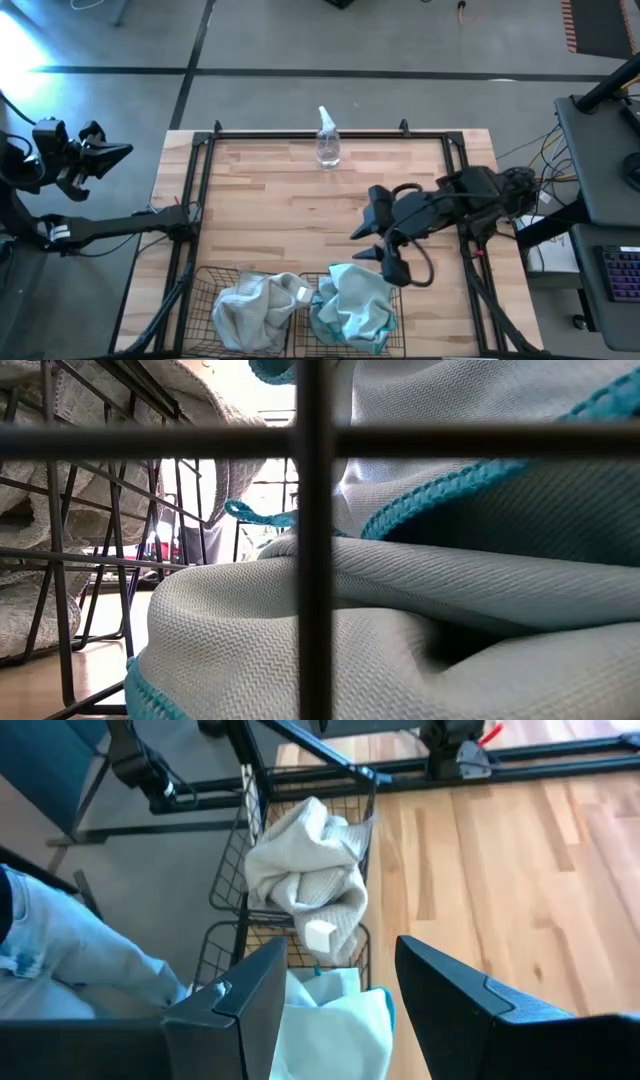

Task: Sort microfiber towel by color & place in baskets
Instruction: Return to Home Position

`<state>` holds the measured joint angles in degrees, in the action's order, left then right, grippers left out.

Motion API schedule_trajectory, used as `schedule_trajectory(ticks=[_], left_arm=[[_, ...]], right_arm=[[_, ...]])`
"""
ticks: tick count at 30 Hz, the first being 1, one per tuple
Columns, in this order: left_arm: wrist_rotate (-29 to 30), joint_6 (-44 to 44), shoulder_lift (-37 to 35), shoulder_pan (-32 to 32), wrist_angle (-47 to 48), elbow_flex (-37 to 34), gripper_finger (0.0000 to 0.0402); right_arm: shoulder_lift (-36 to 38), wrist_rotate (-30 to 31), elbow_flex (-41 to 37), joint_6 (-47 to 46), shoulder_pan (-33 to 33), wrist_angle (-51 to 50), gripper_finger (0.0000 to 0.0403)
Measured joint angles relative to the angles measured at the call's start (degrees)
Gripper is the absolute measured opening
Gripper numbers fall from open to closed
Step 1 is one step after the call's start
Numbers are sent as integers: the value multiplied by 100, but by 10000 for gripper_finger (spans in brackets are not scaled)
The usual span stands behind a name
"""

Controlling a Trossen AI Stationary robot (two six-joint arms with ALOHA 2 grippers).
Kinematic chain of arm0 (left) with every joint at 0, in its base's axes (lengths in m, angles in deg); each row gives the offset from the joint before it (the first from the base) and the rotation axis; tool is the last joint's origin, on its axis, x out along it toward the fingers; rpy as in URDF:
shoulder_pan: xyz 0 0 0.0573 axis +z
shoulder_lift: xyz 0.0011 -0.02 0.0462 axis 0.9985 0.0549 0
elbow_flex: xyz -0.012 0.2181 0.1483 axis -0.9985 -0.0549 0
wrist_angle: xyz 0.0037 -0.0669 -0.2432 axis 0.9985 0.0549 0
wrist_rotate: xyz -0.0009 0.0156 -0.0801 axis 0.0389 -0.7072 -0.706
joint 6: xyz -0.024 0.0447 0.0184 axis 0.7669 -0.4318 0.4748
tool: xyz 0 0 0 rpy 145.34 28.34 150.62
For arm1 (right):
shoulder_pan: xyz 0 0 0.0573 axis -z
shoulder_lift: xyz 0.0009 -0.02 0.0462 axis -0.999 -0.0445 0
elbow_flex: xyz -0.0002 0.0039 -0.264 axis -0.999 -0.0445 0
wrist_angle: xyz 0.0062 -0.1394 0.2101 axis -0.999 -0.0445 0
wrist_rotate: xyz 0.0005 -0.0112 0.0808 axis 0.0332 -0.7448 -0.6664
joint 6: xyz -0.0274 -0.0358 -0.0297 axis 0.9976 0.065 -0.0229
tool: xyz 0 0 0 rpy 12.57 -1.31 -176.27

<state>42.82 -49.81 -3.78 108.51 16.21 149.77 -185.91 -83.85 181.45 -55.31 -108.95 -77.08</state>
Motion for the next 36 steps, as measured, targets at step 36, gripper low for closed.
schedule_trajectory(ticks=[36], left_arm=[[-44, -1990, -56, -12, 551, 27, 0]], right_arm=[[1215, 15, -39, 1622, -22, -865, 183]])
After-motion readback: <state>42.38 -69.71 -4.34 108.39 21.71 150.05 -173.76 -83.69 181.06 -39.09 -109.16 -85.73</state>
